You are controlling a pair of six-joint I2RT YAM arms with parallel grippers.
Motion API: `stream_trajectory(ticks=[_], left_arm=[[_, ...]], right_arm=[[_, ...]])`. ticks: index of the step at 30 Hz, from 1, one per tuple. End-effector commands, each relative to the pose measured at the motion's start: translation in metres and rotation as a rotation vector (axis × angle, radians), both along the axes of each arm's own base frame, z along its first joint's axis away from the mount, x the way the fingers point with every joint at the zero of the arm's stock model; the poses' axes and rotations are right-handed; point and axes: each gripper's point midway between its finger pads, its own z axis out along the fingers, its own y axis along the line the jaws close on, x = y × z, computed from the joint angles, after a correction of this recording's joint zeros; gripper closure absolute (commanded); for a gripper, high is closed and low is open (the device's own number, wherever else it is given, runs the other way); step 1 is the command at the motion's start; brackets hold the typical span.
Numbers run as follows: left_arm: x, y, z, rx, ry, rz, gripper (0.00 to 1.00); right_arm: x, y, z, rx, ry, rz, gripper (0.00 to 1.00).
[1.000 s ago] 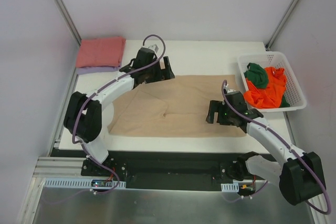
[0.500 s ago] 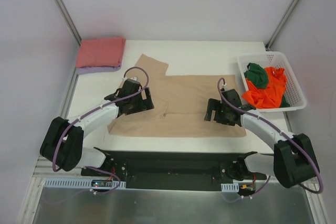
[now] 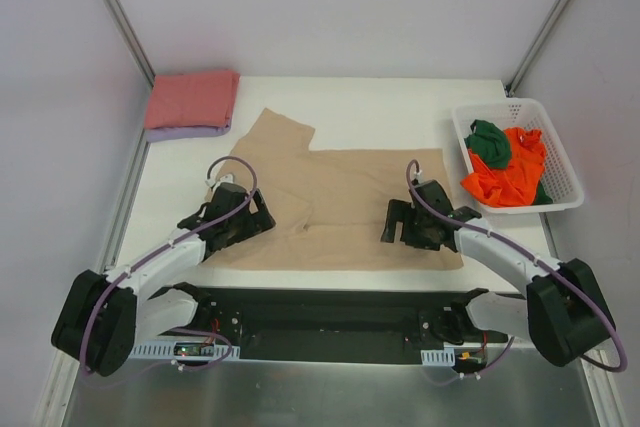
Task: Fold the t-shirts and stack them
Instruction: Fold the flattened tshirt in 1/3 of the way, then grap the side of the flattened tshirt furthest away from the robot with both arms
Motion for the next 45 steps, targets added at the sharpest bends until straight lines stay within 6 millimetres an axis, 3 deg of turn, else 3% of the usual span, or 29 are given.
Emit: stream_trajectory(ticks=[1, 5, 14, 19, 22, 27, 29, 32, 35, 36, 38, 41, 45], left_arm=[[-0.054, 0.034, -0.034, 0.080, 0.184, 0.095, 0.01], [-0.057, 0.042, -0.024, 0.097, 0.161, 0.135, 0.01], [-0.048, 0.048, -0.007, 0.123, 0.089, 0.130, 0.01], [-0.026, 0.043, 0.019, 0.134, 0.033, 0.105, 0.01], [-0.001, 0.032, 0.052, 0.116, -0.036, 0.079, 0.01], [0.060, 0.031, 0.111, 0.185, -0.156, 0.100, 0.01], [0.092, 0.029, 0.125, 0.187, -0.152, 0.091, 0.01], [0.148, 0.034, 0.138, 0.173, -0.140, 0.069, 0.01], [0.208, 0.036, 0.135, 0.189, -0.124, 0.026, 0.01], [0.228, 0.037, 0.122, 0.199, -0.086, 0.026, 0.01], [0.268, 0.036, 0.127, 0.204, -0.107, -0.007, 0.01], [0.322, 0.039, 0.107, 0.270, -0.122, -0.059, 0.01], [0.364, 0.046, 0.075, 0.289, -0.100, -0.085, 0.01]], right_arm=[[-0.027, 0.000, -0.004, 0.021, 0.062, -0.010, 0.04], [-0.039, 0.008, -0.002, 0.063, 0.070, 0.031, 0.04], [-0.047, 0.005, -0.002, 0.047, 0.092, 0.022, 0.04], [-0.038, 0.008, 0.011, 0.056, 0.056, 0.005, 0.04], [-0.026, 0.009, 0.027, 0.061, -0.011, 0.003, 0.04], [0.025, 0.000, 0.088, -0.063, -0.205, 0.022, 0.04], [0.046, -0.010, 0.103, -0.125, -0.245, -0.037, 0.04], [0.074, -0.004, 0.118, -0.140, -0.256, -0.055, 0.04], [0.102, -0.005, 0.118, -0.202, -0.266, -0.073, 0.04], [0.110, -0.006, 0.120, -0.221, -0.270, -0.072, 0.04], [0.125, -0.010, 0.120, -0.234, -0.260, -0.081, 0.04], [0.141, -0.014, 0.112, -0.241, -0.230, -0.098, 0.04], [0.160, -0.015, 0.101, -0.251, -0.196, -0.105, 0.04]])
